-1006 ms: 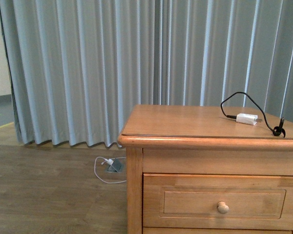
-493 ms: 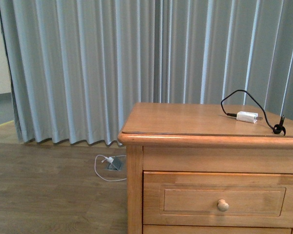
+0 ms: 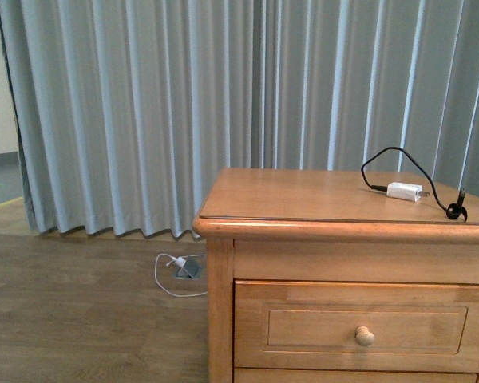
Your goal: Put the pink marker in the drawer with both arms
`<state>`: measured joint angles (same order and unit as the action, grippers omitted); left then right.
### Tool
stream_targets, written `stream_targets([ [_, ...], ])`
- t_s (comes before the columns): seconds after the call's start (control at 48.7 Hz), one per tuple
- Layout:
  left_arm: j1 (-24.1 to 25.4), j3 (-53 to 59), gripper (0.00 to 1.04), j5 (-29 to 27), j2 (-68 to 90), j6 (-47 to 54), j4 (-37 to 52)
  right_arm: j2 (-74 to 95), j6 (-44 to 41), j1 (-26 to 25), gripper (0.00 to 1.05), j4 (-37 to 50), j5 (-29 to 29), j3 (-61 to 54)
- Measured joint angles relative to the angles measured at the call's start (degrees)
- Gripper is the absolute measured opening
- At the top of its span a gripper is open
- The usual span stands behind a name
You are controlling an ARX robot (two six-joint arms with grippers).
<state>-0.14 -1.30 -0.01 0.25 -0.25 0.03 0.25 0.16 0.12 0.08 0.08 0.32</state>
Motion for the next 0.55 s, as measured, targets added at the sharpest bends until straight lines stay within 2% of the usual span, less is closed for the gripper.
stream_targets([
  [0.082,0.0,0.0,0.99,0.0,0.0,0.0,0.0,0.0,0.04,0.0,0.98,0.0,0.0,0.0],
  [0.164,0.0,0.0,0.99,0.0,0.0,0.0,0.0,0.0,0.0,0.02,0.96,0.0,0.0,0.0],
  [0.554,0.0,0.0,0.99,0.0,0.0,0.0,0.0,0.0,0.02,0.02,0.96,0.0,0.0,0.0],
])
